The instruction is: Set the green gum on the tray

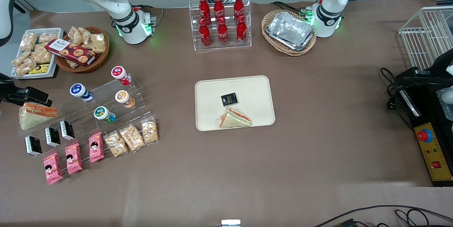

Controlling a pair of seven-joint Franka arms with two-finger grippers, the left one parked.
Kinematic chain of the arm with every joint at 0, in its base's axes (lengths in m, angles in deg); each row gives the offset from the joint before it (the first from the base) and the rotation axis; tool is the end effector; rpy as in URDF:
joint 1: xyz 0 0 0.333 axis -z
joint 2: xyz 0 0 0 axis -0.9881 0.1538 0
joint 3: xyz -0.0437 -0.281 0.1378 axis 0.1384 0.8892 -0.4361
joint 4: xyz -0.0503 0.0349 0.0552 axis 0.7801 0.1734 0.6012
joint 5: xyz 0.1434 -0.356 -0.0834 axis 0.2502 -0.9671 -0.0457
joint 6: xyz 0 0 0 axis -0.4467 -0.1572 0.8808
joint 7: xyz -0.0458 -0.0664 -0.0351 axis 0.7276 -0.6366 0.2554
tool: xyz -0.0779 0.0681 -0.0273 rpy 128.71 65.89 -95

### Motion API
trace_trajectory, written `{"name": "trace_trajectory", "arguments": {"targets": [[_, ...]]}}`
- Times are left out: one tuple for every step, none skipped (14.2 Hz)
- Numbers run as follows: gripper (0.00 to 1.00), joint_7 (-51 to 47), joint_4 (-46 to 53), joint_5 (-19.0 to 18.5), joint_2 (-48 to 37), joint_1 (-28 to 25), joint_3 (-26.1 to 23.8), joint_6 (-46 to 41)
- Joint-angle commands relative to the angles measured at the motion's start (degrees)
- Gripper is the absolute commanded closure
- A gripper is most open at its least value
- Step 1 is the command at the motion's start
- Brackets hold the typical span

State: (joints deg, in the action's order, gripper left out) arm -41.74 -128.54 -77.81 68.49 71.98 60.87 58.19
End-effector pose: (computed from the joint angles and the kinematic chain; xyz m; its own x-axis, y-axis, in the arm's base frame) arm 0.5773 -0.0873 0.5752 0.9955 -0.0950 0.0039 -0.0948 -0.9949 -0.0332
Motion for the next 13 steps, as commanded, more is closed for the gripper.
{"name": "trace_trajectory", "arguments": {"targets": [[0.00,0.00,1.31,-0.71,0.31,-0.50,0.12,0.23],[0.00,-0.09,1.31,-0.62,0.31,-0.50,0.12,0.23],[0.00,0.00,1.31,-0.45,0.31,-0.50,0.12,0.40],[0.00,0.00,1.31,-0.44,0.31,-0.58,0.03,0.32],[0.00,0.00,1.31,-0.36,0.48,-0.67,0.03,0.49],[0.00,0.00,1.31,-0.01,0.48,-1.02,0.03,0.67],[0.00,0.00,1.31,0.08,0.48,-1.11,0.03,0.84],[0.00,0.35,1.31,0.17,0.31,-1.37,0.03,0.67],[0.00,0.27,1.31,-0.09,0.22,-1.64,-0.06,0.32],[0.00,0.00,1.31,-0.35,0.05,-2.68,0.03,0.32],[0.00,0.52,1.31,-0.36,-0.22,-2.87,0.03,0.06],[0.00,0.53,1.22,-0.27,-0.92,-3.04,0.03,-0.03],[0.00,0.70,0.79,-0.27,-1.71,-3.04,-0.06,-0.99]]}}
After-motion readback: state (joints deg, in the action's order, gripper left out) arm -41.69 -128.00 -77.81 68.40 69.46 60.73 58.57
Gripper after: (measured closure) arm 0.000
